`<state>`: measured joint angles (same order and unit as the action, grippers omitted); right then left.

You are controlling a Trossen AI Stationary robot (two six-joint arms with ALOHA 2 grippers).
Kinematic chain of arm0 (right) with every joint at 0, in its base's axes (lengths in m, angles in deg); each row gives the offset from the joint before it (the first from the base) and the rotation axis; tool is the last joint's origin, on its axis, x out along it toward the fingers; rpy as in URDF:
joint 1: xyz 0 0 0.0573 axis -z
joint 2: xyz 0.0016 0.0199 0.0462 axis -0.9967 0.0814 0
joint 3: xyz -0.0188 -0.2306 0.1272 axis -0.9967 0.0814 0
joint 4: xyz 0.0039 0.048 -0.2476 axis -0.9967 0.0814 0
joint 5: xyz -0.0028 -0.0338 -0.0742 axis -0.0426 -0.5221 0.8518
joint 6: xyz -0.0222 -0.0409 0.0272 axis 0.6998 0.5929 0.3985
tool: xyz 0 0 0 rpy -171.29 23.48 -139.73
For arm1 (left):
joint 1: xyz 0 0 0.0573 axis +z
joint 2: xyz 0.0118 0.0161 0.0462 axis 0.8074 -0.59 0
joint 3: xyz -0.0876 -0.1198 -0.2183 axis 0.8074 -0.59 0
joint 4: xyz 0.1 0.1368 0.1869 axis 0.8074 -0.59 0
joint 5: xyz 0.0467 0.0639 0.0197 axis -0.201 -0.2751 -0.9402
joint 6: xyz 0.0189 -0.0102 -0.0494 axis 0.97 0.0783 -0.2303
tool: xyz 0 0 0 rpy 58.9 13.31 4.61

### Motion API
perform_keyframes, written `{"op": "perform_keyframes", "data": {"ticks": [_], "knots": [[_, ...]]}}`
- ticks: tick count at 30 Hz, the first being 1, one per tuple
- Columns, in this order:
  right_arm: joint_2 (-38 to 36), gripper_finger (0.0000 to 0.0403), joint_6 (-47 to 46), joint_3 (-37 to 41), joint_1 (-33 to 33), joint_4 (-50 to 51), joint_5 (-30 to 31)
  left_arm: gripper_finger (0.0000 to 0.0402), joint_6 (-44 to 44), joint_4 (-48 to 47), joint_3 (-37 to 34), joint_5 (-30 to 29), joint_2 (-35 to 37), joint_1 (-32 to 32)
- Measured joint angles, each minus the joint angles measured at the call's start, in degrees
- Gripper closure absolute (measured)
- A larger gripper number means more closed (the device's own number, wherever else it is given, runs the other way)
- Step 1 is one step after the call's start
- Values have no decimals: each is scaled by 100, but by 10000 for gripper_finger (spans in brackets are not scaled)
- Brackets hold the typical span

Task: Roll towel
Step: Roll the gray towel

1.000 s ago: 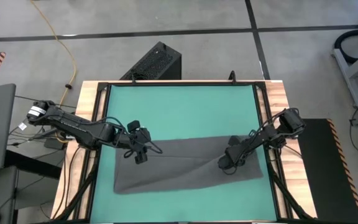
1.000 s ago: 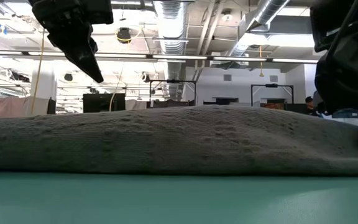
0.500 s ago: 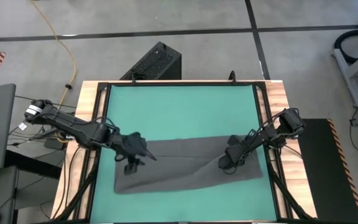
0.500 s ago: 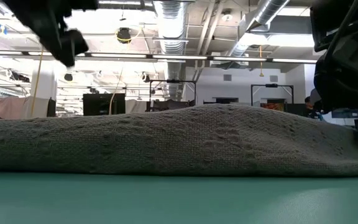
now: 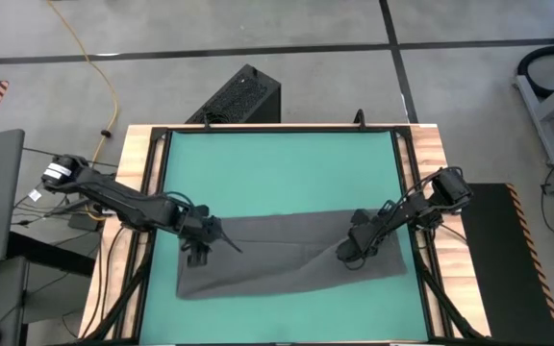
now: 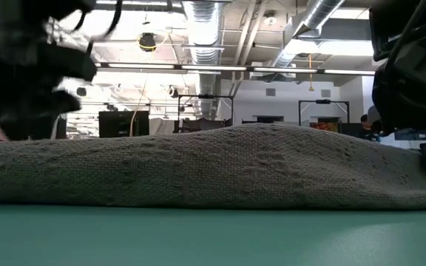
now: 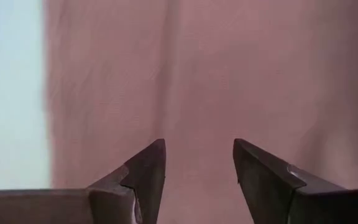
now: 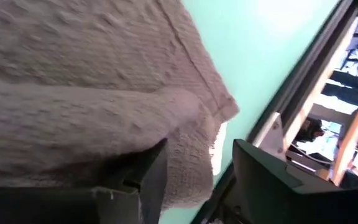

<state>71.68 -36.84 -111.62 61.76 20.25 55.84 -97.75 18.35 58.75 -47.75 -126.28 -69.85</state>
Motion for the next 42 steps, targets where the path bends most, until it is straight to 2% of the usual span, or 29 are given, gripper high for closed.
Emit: {"op": "perform_keyframes", "data": {"ticks": [6,10,14,20,33,37,42], "knots": [[0,200,34,0,0,-148,-4,223,-566,-234,-274,149,28,-105],[0,200,34,0,-1,-256,-24,223,-907,-877,-271,-137,31,-341],[0,200,87,0,-2,-315,-26,223,-1087,-984,-271,-181,31,-562],[0,200,138,0,-2,-339,-26,223,-1125,-884,-272,-362,31,-703],[-2,201,139,0,-2,-346,-26,224,-1242,-180,-701,-170,13,-708],[-2,201,139,0,-2,-354,-26,239,-1256,-289,-533,142,9,-709],[-2,201,139,-2,-2,-377,-26,287,-1241,-307,-463,300,9,-708]]}}
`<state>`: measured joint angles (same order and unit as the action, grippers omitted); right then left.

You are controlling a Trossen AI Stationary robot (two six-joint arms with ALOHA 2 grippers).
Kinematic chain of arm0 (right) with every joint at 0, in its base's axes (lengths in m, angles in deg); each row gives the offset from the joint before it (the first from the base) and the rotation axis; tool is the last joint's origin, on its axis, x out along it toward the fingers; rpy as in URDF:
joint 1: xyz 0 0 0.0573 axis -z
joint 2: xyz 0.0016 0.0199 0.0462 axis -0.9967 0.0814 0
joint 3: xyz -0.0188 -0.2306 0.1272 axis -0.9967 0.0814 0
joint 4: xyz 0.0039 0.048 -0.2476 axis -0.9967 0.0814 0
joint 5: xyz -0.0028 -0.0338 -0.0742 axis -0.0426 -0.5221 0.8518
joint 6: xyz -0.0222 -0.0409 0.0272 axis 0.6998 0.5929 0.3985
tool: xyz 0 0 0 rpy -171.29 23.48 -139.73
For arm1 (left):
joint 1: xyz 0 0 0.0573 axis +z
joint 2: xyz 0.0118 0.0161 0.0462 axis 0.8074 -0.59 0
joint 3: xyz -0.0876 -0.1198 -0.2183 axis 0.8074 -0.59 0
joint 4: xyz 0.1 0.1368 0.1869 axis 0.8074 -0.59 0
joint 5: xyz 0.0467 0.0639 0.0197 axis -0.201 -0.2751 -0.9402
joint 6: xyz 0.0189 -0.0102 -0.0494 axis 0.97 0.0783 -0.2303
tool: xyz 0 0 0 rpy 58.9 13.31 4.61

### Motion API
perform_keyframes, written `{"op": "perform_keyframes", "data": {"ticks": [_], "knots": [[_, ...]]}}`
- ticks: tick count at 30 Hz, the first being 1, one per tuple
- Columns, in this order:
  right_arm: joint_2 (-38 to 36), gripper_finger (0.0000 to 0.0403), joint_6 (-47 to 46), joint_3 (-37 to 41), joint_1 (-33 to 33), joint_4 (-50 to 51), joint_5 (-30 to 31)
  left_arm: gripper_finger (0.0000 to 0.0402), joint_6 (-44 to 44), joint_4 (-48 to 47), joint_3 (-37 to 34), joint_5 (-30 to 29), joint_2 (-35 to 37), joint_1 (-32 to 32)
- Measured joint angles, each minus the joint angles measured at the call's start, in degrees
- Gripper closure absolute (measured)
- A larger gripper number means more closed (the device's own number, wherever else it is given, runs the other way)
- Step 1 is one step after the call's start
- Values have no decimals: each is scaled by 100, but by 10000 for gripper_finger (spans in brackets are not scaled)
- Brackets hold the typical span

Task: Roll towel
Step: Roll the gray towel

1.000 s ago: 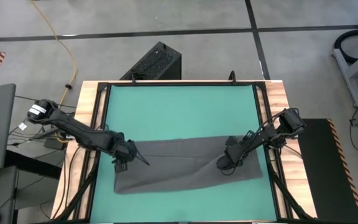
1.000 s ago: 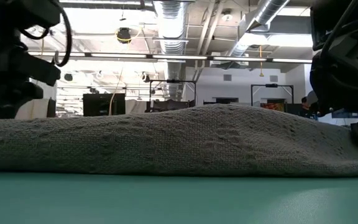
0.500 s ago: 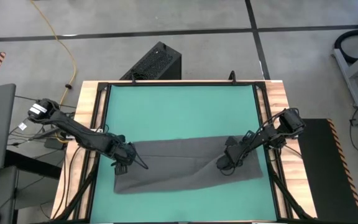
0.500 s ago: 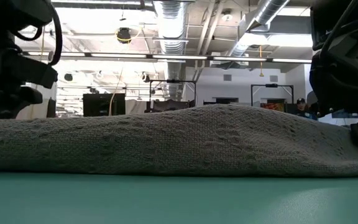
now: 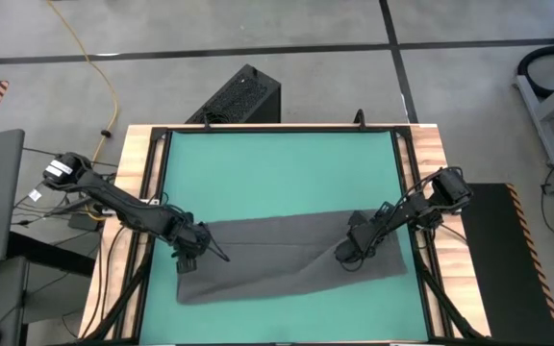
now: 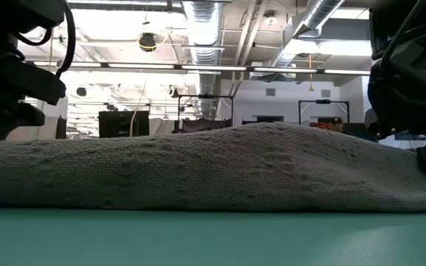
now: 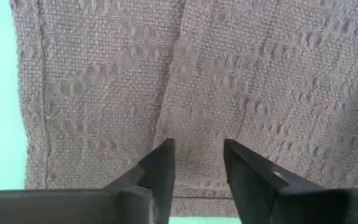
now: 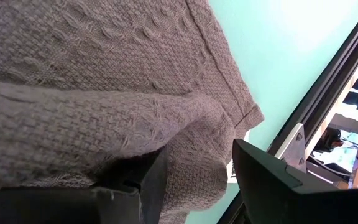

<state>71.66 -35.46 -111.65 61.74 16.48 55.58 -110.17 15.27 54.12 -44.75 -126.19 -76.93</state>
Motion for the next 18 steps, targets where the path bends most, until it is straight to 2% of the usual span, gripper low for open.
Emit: {"op": "perform_keyframes", "data": {"ticks": [5,9,13,18], "knots": [[0,201,0,0,0,-2,0,340,-9,-43,0,-513,0,-2],[0,201,0,0,0,-2,0,357,-484,-263,0,-700,0,0],[0,201,0,0,0,-27,0,346,-1365,-266,0,-552,154,-38],[0,201,0,0,0,-72,1,292,-2583,-269,0,-146,569,-269]]}}
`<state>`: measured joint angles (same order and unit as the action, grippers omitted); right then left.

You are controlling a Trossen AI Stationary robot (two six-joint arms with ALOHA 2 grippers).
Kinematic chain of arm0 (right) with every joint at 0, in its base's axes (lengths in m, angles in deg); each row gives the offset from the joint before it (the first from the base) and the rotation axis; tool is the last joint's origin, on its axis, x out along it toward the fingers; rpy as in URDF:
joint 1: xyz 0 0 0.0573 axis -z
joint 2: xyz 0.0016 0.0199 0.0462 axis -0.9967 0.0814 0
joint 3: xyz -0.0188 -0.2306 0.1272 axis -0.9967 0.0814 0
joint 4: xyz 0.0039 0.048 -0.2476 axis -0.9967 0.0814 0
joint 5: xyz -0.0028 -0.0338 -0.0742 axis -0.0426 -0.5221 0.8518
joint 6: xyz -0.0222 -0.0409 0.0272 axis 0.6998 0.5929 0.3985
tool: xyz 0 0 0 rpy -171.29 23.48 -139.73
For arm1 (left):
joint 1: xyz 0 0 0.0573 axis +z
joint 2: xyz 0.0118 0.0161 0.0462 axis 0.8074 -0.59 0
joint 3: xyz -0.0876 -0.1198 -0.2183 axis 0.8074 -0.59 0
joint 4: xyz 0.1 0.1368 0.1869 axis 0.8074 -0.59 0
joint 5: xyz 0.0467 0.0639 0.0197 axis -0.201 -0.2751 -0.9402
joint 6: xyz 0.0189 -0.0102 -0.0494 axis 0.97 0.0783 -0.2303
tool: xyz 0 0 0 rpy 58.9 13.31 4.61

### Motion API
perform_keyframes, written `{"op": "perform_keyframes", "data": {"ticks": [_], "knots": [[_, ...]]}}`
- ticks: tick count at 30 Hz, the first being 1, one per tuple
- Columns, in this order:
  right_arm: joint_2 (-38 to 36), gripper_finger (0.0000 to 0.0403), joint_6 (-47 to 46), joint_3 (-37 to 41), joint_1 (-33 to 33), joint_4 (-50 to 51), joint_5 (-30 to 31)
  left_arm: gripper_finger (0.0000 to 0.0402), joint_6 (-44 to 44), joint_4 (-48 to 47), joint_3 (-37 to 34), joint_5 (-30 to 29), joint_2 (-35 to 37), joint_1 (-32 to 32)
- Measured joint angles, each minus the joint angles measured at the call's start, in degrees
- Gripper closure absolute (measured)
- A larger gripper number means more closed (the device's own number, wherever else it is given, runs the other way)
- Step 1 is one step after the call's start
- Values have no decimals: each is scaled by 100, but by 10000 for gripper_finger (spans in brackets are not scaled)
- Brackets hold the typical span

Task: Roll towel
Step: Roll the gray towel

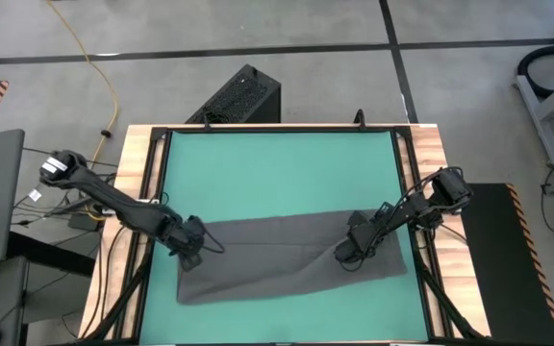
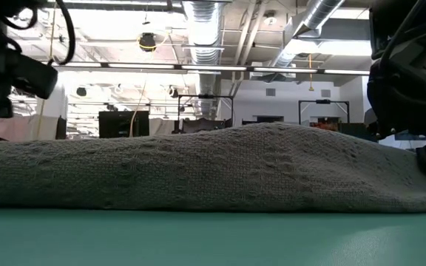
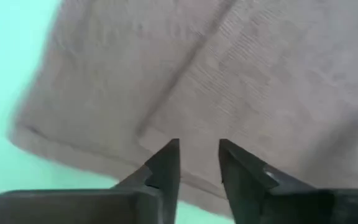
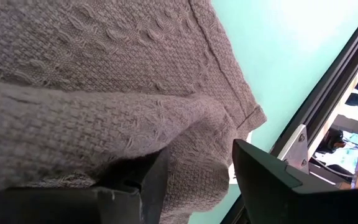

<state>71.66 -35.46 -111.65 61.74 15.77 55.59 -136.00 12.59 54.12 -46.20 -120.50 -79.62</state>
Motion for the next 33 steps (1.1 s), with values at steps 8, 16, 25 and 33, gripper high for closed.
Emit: {"op": "perform_keyframes", "data": {"ticks": [8,16,25,33], "knots": [[0,201,4,0,-2,-294,153,209,282,-464,4,-815,-68,-401],[-2,201,44,0,-48,-284,163,209,909,-706,4,-959,-394,-891],[-2,201,44,0,-42,-285,161,209,838,-400,4,-1417,-385,-1211],[-2,201,44,0,-42,-287,158,210,1217,-283,4,-1465,-385,-1178]]}}
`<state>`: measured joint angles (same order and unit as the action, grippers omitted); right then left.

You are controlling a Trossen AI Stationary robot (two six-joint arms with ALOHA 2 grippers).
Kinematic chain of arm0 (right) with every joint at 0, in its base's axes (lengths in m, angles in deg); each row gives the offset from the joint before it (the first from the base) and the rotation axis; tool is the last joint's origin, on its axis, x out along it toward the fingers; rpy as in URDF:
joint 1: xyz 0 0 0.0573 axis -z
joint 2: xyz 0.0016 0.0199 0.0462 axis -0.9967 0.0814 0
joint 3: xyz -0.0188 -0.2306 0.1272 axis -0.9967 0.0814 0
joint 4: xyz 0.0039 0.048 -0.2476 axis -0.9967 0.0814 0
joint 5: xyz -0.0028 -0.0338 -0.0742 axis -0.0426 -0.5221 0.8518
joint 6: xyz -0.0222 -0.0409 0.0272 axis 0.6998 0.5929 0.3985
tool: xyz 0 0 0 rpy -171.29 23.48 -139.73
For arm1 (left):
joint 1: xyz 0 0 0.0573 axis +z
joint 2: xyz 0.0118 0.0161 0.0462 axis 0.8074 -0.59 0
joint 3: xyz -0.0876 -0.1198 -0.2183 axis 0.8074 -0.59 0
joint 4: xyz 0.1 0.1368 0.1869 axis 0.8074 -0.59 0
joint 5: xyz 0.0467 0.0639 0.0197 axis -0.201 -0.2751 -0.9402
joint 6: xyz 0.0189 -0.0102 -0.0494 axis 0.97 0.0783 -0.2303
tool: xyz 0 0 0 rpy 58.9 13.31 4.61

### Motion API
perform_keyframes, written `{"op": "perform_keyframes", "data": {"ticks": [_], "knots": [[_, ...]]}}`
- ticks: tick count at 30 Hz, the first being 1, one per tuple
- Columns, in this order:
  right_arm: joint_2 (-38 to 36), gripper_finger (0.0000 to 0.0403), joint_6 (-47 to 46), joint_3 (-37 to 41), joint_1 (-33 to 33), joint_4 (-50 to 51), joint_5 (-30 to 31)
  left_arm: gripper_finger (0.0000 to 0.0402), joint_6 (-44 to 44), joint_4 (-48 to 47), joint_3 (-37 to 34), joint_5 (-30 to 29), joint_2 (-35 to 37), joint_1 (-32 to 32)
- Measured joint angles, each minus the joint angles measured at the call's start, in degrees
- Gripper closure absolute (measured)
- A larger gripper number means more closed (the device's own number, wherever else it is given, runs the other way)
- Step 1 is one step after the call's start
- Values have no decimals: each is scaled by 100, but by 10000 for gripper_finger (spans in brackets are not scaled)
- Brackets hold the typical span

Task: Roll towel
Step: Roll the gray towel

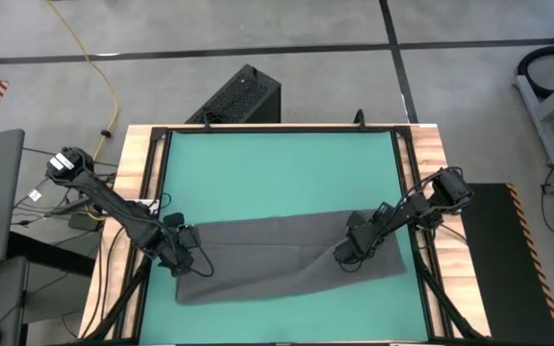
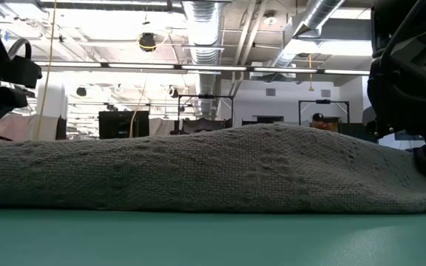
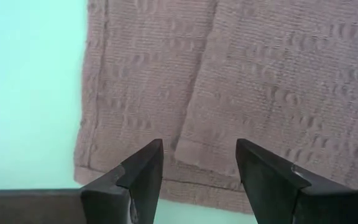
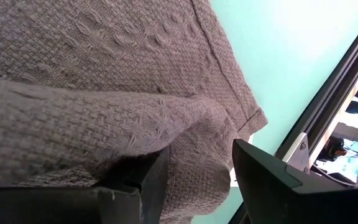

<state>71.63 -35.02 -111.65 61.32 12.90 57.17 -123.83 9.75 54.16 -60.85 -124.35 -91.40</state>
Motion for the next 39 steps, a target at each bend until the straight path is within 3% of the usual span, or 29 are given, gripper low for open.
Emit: {"op": "perform_keyframes", "data": {"ticks": [15,20,31,35,39], "knots": [[1,201,0,0,0,-4,-4,215,236,616,-237,502,-286,258],[2,201,0,0,0,-2,-4,254,214,627,-175,760,-271,273],[2,201,2,0,0,-2,-7,367,25,608,-171,757,-271,291],[2,201,2,0,0,-2,-7,384,-130,580,-108,723,-273,291],[2,201,4,0,0,-2,-7,373,-9,582,135,531,-273,291]]}}
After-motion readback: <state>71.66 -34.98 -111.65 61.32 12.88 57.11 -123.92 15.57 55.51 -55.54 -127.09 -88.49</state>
